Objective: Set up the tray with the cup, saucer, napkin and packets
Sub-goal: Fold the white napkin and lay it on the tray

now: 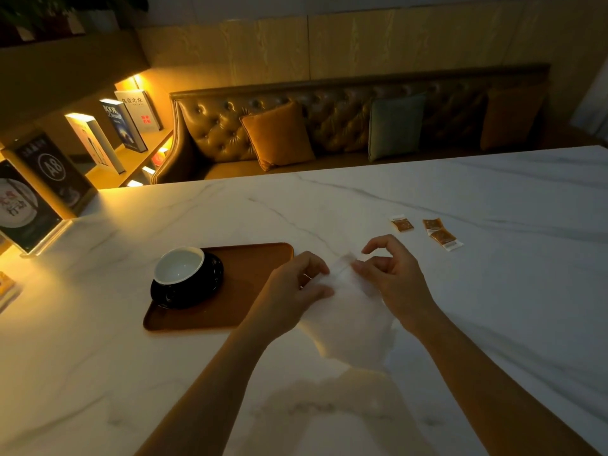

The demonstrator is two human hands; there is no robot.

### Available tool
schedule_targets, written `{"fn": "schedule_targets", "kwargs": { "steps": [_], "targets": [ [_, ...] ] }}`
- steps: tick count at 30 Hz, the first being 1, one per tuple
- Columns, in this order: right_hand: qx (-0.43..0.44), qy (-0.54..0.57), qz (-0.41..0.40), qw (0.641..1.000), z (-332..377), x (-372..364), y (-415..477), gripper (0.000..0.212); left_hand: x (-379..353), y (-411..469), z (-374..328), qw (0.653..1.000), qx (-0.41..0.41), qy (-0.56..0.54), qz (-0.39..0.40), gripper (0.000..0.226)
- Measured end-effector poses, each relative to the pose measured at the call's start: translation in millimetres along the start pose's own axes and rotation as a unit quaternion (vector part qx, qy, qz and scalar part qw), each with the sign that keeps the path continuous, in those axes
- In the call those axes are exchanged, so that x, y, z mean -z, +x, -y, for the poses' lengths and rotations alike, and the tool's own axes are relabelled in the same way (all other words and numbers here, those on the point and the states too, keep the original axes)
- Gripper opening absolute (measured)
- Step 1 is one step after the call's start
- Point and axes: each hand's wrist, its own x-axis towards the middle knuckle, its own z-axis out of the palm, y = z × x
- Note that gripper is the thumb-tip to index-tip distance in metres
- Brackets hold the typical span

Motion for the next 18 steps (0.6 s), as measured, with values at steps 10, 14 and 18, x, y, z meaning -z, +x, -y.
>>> {"fn": "schedule_targets", "kwargs": {
  "steps": [10,14,18],
  "targets": [
    [0.05,-0.049,0.05,0.996,-1.4,-0.7,1.2,0.028,1.0,1.9,-6.0,1.0,-0.021,-0.006,-0.006,0.02],
    [0.035,-0.01,0.094,0.995,2.4,0.2,-3.8,0.023,0.9,2.9,-12.5,0.998,-0.015,-0.064,0.018,0.021],
    [0.036,0.021,0.11,0.993,7.3,-0.9,-9.6,0.02,-0.2,3.9,-17.8,0.995,-0.002,-0.102,0.016,0.011]
  ]
}}
